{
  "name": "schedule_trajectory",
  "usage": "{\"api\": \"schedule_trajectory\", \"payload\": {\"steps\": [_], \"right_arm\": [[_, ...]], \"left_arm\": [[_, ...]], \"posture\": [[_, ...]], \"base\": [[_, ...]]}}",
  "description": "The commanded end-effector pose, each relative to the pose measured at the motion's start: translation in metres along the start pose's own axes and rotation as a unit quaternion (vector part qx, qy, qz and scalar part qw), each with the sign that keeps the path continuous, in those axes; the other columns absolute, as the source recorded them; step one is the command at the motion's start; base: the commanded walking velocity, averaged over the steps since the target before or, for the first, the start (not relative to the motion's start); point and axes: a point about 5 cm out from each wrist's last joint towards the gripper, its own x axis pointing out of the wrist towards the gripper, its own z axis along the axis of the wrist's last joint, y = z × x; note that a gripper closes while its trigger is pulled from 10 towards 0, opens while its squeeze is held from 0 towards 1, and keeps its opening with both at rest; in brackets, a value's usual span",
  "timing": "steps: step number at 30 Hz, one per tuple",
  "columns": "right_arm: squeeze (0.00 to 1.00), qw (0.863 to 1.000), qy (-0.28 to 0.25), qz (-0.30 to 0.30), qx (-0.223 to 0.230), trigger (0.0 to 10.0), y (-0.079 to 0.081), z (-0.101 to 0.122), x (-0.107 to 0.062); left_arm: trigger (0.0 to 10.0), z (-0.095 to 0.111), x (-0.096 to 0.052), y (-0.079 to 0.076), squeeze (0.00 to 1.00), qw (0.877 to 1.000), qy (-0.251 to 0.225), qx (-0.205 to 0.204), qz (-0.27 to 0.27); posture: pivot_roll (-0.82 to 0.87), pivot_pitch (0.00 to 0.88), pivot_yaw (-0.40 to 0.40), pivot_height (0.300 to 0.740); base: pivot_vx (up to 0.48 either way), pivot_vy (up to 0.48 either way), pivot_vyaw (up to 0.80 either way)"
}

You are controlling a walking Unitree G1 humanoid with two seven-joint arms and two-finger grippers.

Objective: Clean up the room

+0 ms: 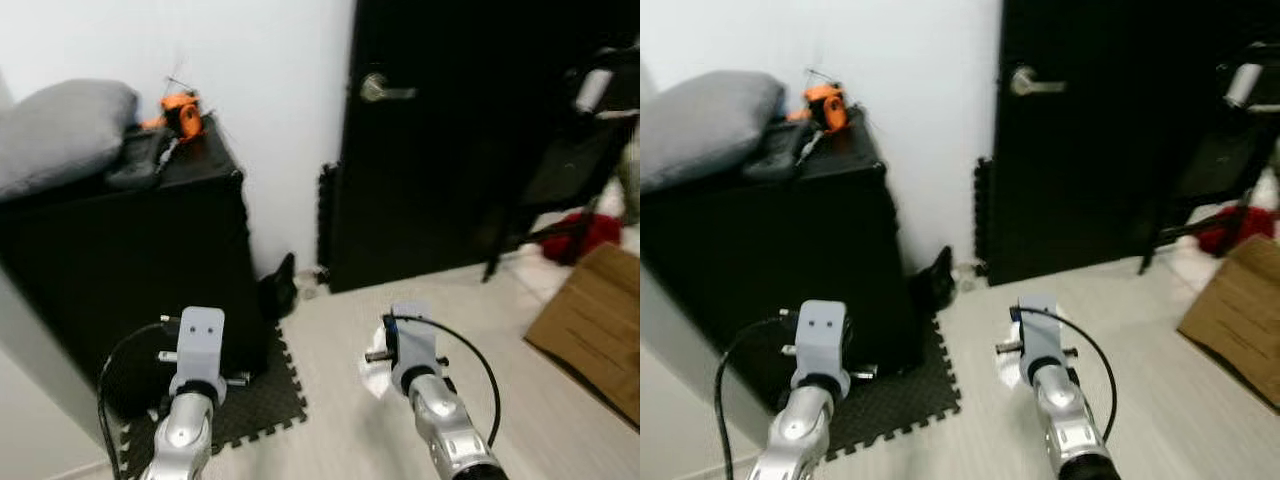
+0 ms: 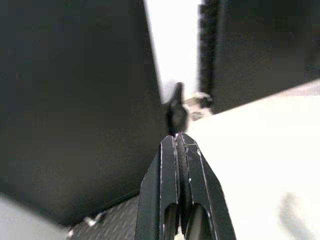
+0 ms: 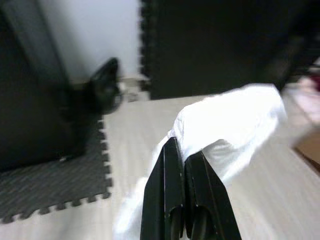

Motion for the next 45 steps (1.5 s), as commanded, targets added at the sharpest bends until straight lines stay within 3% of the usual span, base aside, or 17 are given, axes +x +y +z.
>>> {"api": "schedule_trajectory", "payload": {"steps": [1,33,45], "right_arm": [[0.00,1.000,0.010,0.007,0.003,10.0,0.0050,-0.0048,-0.0015],[0.00,1.000,0.014,0.000,0.001,10.0,0.0041,-0.0086,-0.0038],[0.00,1.000,0.026,0.014,-0.011,10.0,0.0076,-0.0121,-0.0042]], "left_arm": [[10.0,-0.0023,-0.0011,0.0026,0.00,1.000,0.004,0.004,0.001],[10.0,-0.0040,-0.0017,0.0034,0.00,1.000,0.009,0.005,0.000],[10.0,-0.0040,-0.0019,0.0044,0.00,1.000,0.012,0.000,0.010]], "posture": [[-0.02,0.080,0.011,0.740],[-0.02,0.083,0.009,0.740],[-0.02,0.095,0.000,0.740]], "base": [[0.000,0.000,-0.80],[0.000,0.000,-0.78],[0.000,0.000,0.00]]}}
